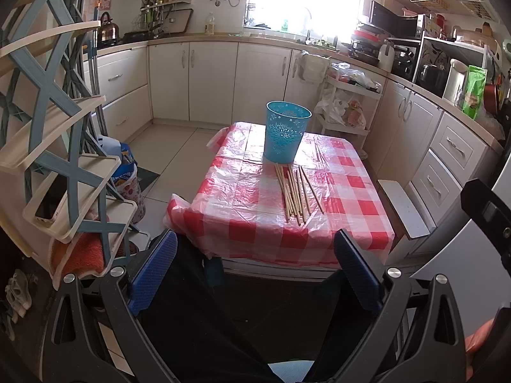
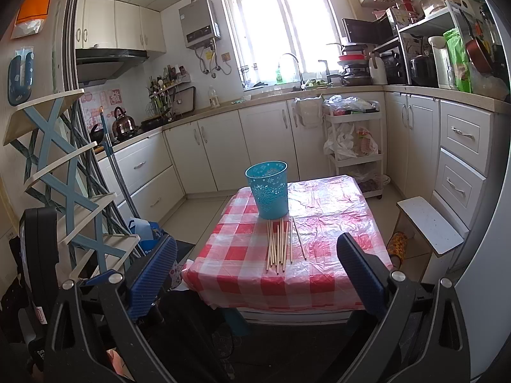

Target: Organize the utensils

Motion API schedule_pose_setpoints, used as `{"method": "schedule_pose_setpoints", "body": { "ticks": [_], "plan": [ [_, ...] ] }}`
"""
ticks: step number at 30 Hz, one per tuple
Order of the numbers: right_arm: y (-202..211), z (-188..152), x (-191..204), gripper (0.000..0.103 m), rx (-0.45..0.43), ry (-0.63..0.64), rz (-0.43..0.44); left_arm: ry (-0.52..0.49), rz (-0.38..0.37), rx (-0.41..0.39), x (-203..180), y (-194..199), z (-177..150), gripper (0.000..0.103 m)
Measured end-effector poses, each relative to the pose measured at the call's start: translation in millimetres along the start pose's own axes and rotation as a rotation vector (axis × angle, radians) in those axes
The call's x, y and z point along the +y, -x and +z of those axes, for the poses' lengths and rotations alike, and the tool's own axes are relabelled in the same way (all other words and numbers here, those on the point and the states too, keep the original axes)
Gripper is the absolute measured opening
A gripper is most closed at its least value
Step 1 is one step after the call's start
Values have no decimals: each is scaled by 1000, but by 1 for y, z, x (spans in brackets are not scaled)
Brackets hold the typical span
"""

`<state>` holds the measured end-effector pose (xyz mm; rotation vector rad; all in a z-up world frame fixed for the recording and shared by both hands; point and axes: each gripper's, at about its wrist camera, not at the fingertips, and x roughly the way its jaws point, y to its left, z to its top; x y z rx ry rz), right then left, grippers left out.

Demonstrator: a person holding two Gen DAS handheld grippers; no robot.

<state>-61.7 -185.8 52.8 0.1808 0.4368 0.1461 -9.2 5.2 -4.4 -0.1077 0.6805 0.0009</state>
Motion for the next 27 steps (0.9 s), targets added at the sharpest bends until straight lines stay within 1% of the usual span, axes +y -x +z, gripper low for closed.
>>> {"method": "schedule_pose_setpoints", "body": {
  "ticks": [27],
  "plan": [
    [-2,-2,3,96,4,1,0,2,-1,2,1,0,1,95]
  ]
}}
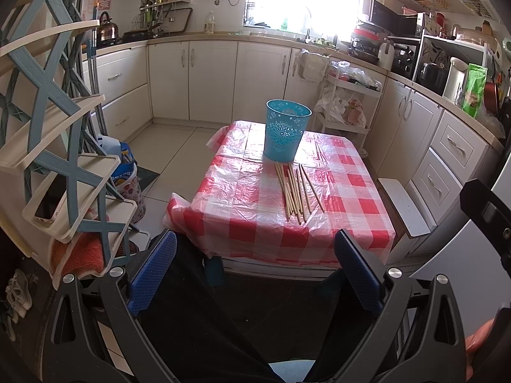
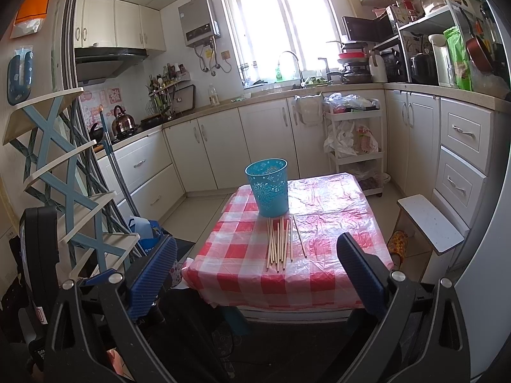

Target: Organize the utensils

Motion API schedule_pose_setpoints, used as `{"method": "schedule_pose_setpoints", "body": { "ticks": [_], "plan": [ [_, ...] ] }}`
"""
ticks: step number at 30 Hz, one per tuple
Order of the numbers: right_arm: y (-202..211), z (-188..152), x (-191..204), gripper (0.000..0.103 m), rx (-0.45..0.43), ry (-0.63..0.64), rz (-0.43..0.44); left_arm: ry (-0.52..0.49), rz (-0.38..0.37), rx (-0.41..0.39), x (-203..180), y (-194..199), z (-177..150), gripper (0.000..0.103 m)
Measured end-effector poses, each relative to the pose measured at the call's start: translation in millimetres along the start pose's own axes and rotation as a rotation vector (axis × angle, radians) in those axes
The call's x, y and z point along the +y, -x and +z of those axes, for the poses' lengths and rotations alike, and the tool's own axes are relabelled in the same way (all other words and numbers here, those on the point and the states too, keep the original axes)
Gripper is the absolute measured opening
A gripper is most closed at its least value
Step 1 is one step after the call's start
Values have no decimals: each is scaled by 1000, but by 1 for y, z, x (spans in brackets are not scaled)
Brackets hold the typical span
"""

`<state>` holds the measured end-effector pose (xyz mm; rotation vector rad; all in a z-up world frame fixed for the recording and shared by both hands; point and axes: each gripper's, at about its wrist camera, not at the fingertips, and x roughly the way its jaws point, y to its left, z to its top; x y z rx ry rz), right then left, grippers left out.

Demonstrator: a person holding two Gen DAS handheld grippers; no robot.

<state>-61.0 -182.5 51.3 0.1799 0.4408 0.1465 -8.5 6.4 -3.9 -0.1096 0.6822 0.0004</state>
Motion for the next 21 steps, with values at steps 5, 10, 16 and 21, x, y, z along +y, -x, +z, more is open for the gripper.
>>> {"method": "schedule_pose_setpoints", "body": {
  "ticks": [5,10,16,21],
  "plan": [
    [1,3,4,96,1,0,0,-1,0,3,0,0,0,95],
    [2,4,5,96,4,3,-2,0,0,2,0,0,-1,95],
    [0,4,2,96,8,13,-16,6,-10,5,-2,-11,-2,95],
    [-21,-8,-11,96,4,23,-33,20,-3,10,2,-34,9,95]
  ]
}}
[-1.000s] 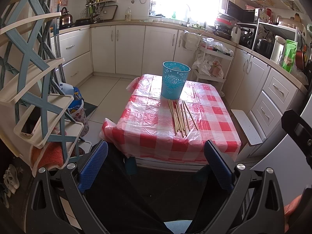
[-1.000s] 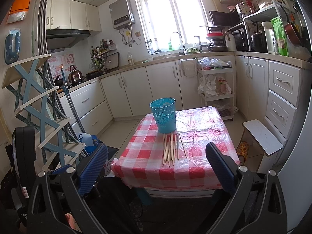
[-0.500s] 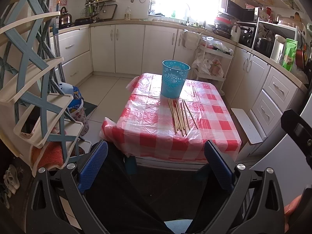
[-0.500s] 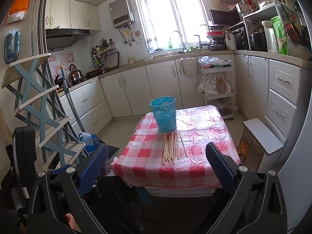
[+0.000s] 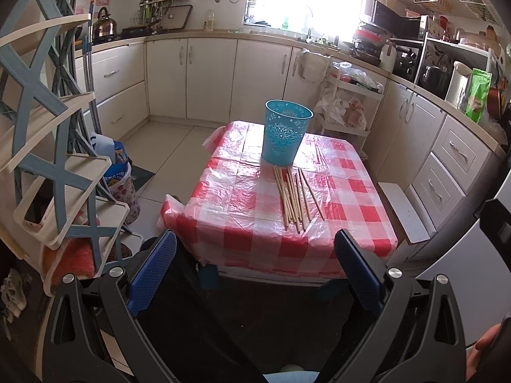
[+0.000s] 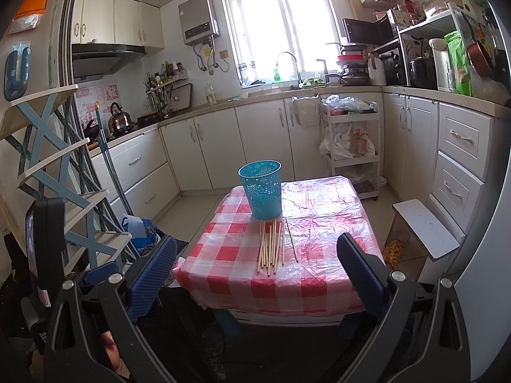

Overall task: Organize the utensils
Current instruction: 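Move both tools toward the wooden sticks beside the teal bin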

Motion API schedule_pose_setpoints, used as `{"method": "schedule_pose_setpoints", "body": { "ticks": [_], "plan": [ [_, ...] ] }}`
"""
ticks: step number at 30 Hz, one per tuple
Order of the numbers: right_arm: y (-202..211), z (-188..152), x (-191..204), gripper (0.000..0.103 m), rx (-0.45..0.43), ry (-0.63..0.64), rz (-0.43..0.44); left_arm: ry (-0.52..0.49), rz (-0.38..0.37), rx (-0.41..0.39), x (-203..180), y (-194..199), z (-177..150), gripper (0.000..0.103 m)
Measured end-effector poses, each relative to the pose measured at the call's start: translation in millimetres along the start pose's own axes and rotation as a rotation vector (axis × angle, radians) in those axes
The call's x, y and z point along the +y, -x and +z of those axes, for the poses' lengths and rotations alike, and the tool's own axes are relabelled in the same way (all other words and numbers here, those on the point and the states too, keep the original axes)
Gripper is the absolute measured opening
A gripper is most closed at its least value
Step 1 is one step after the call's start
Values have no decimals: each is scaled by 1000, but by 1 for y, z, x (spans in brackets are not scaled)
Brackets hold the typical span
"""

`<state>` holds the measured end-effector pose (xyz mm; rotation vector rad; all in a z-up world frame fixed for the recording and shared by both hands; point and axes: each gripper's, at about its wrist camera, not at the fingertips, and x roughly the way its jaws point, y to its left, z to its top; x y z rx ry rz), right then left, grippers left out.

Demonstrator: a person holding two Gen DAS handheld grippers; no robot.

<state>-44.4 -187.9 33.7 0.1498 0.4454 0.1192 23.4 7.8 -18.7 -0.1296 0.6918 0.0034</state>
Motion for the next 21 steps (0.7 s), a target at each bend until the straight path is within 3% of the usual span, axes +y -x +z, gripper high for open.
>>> {"method": "schedule_pose_setpoints", "body": {
  "ticks": [9,21],
  "plan": [
    [-59,-3,-25,96,106,-57,-11,12,48,65,7,-61,24,95],
    [-164,0,-53,96,218,-50,-32,23,47,121,-6,-165,56,95]
  ]
}}
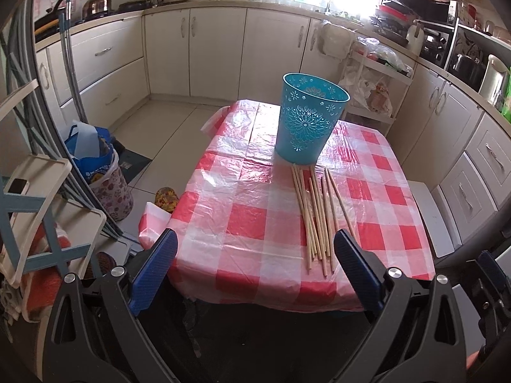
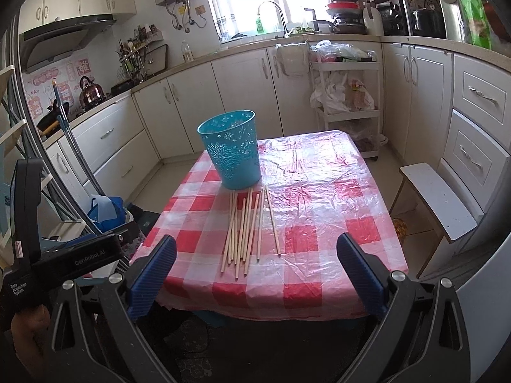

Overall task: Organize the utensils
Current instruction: 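Move both tools toward the wooden sticks beside the teal bin, then close the left tool on one wooden stick while the right tool grasps another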

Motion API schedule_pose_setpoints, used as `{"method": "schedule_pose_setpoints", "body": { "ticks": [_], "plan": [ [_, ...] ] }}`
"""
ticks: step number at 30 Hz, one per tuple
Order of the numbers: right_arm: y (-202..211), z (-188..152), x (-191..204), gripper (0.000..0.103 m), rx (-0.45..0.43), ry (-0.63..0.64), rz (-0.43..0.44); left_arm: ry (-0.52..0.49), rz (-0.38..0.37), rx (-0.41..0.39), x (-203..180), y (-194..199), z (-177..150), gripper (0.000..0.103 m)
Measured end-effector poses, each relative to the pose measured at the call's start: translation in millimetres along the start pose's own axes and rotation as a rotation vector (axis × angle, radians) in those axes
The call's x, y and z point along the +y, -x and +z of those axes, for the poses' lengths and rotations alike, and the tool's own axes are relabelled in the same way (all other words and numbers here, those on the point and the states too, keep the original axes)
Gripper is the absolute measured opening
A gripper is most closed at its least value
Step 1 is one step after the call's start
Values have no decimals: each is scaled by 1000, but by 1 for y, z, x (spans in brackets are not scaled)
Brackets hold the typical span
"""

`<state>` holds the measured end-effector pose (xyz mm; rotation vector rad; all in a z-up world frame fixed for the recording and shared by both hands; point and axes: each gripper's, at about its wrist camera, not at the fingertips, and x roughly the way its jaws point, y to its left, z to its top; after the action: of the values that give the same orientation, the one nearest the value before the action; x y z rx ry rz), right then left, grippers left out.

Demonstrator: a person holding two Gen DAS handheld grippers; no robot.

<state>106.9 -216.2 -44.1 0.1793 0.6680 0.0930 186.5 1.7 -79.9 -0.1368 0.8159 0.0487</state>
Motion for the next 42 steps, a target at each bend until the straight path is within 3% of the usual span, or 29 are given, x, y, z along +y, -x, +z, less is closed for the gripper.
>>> {"method": "schedule_pose_setpoints", "body": {
  "ticks": [11,21,25,30,32,35,42],
  "plan": [
    [-105,16,-18,96,106,57,-50,-16,4,83,-28,-108,28,95],
    [-179,21,-32,96,176,87,-71,-40,-55,168,-58,-195,46,64],
    [-200,22,-32,96,198,102,-53,-60,-109,192,-65,-217,48,54],
    [-220,24,-30,96,217,120,-48,-81,-112,211,-72,-238,49,37],
    [-225,26,-30,92,219,125,-59,-88,-121,215,-73,-245,50,31],
    [-234,29,-33,78,235,127,-66,-108,-128,206,-75,-250,52,27],
    [-258,29,-27,44,285,170,-32,-97,-220,231,-70,-260,60,15]
  ]
}}
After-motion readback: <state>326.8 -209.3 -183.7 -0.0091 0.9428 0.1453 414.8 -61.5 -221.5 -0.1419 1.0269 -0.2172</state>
